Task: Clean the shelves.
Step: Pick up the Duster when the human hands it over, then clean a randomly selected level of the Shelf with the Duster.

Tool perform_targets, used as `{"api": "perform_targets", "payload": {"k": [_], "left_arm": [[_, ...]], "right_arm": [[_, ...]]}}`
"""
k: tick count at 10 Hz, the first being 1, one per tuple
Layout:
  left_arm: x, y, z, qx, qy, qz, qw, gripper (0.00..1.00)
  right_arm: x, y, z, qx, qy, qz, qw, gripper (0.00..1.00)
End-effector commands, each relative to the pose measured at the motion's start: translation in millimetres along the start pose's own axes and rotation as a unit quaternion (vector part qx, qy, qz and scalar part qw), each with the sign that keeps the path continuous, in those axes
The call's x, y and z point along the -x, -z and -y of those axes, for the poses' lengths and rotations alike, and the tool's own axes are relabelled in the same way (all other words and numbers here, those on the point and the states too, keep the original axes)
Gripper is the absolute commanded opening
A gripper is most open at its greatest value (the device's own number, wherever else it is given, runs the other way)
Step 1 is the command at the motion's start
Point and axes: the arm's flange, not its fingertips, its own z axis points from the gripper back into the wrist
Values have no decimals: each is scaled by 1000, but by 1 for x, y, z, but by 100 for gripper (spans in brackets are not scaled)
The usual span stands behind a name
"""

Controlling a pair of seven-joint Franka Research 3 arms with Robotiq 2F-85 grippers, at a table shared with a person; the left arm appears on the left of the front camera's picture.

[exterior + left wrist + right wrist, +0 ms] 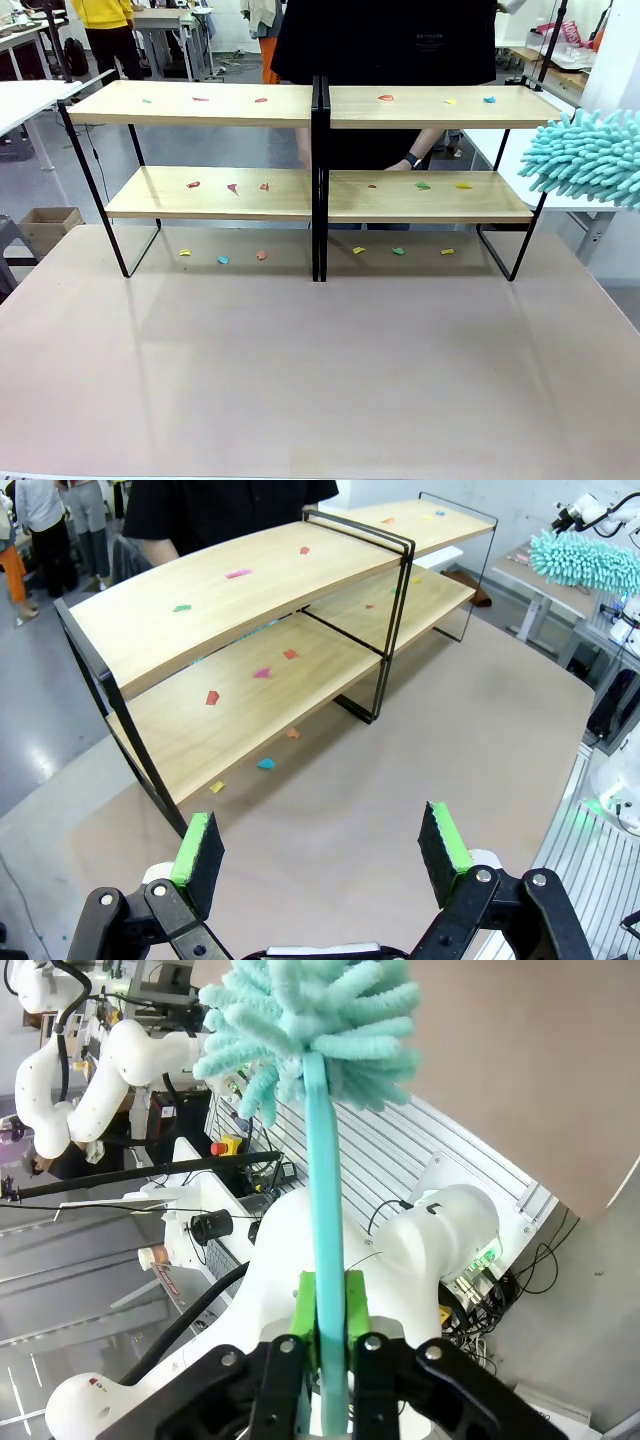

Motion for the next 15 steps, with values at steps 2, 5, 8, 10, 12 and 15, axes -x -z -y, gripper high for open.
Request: {"api": "perform_targets", "payload": {"k": [2,5,8,10,12,15], "left_arm": [[1,1,0,1,0,-1,1000,100],[1,1,0,1,0,-1,1000,100],[1,1,0,1,0,-1,1000,100],[1,1,0,1,0,-1,1000,100],[1,1,0,1,0,-1,1000,100],[1,1,0,1,0,-1,1000,100]], "right_arm": [[0,-3,-4,-2,-3,1,1000,0],[0,-3,-4,-2,-3,1,1000,0],[0,-3,-4,-2,-3,1,1000,0],[0,0,0,0,0,0,1000,13],[-22,5,-51,67,-28,60,996,13],[-140,53,-173,161,-121,69,977,13]]}}
